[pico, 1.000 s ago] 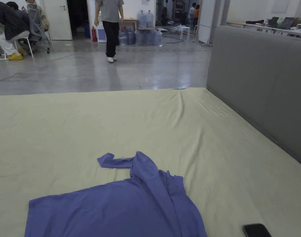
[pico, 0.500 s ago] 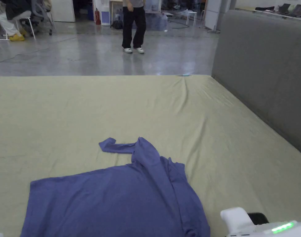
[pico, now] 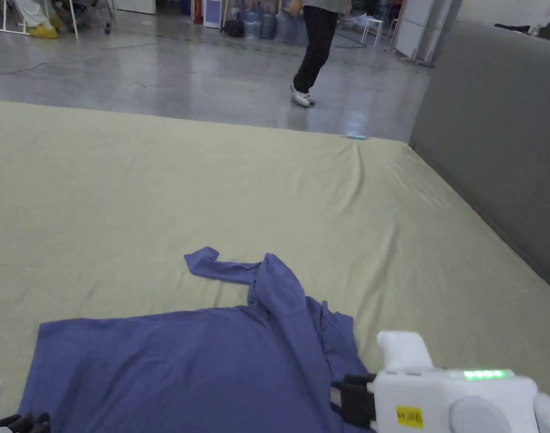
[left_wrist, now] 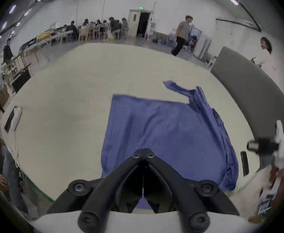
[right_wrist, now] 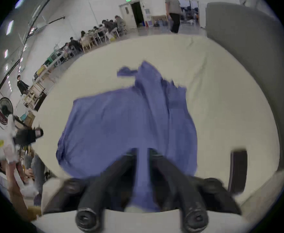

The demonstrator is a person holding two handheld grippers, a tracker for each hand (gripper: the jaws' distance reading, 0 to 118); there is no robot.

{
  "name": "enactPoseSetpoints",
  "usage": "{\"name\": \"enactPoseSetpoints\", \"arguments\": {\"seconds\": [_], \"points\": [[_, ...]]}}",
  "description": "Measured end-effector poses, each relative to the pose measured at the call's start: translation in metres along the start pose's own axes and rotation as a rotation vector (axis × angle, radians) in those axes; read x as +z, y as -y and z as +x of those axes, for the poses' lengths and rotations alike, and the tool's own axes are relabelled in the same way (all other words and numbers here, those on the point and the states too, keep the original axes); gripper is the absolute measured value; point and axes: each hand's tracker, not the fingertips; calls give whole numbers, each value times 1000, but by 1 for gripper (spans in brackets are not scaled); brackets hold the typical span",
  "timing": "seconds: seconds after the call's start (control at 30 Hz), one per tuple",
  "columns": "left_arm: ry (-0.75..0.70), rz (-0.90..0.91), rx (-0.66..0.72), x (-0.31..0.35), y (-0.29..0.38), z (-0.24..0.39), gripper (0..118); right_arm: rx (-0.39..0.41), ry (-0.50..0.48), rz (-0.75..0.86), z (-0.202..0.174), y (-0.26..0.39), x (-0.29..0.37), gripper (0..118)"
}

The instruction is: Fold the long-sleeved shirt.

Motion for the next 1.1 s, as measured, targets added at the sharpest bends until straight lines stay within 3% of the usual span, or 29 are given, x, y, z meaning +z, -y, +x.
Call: {"name": "enactPoseSetpoints", "arguments": {"seconds": [0.07,0.1,0.2,0.33,0.5,0.67,0.7,0.73,0.77,0.8,0.83,0.87,0.9,1.1], "points": [[5,27,-31,-10,1,2,0,23,-1,7,-2,-55,-33,109],[-6,37,-48,-13,4,1,0,17,-10,15,-5,-84,-51,118],[-15,-6,-52,-29,13,-1,0,53,-32,-27,-12,-162,-120,118],[-12,-88,-62,-40,23,3,0,100,45,-163,-34,-237,-237,118],[10,-107,-62,-36,24,3,0,120,100,-292,-75,-252,-341,118],[39,-153,-10,-37,28,-6,0,98,121,-315,-96,-239,-385,116],[43,-163,-8,-38,29,-6,0,102,141,-317,-95,-233,-387,104],[43,-166,-11,-38,29,-7,0,124,210,-337,-94,-230,-390,77],[35,-167,-17,-38,29,-6,0,144,246,-298,-91,-230,-383,67],[25,-168,-30,-38,29,-5,0,103,173,-279,-88,-234,-374,59],[19,-169,-38,-38,29,-4,0,114,182,-282,-85,-236,-366,36],[19,-170,-35,-38,30,-6,0,141,212,-270,-81,-241,-359,4],[30,-171,-25,-38,29,-7,0,155,256,-224,-73,-248,-340,3],[0,-87,-43,-34,18,-8,0,95,166,-51,-30,-285,-204,3]]}}
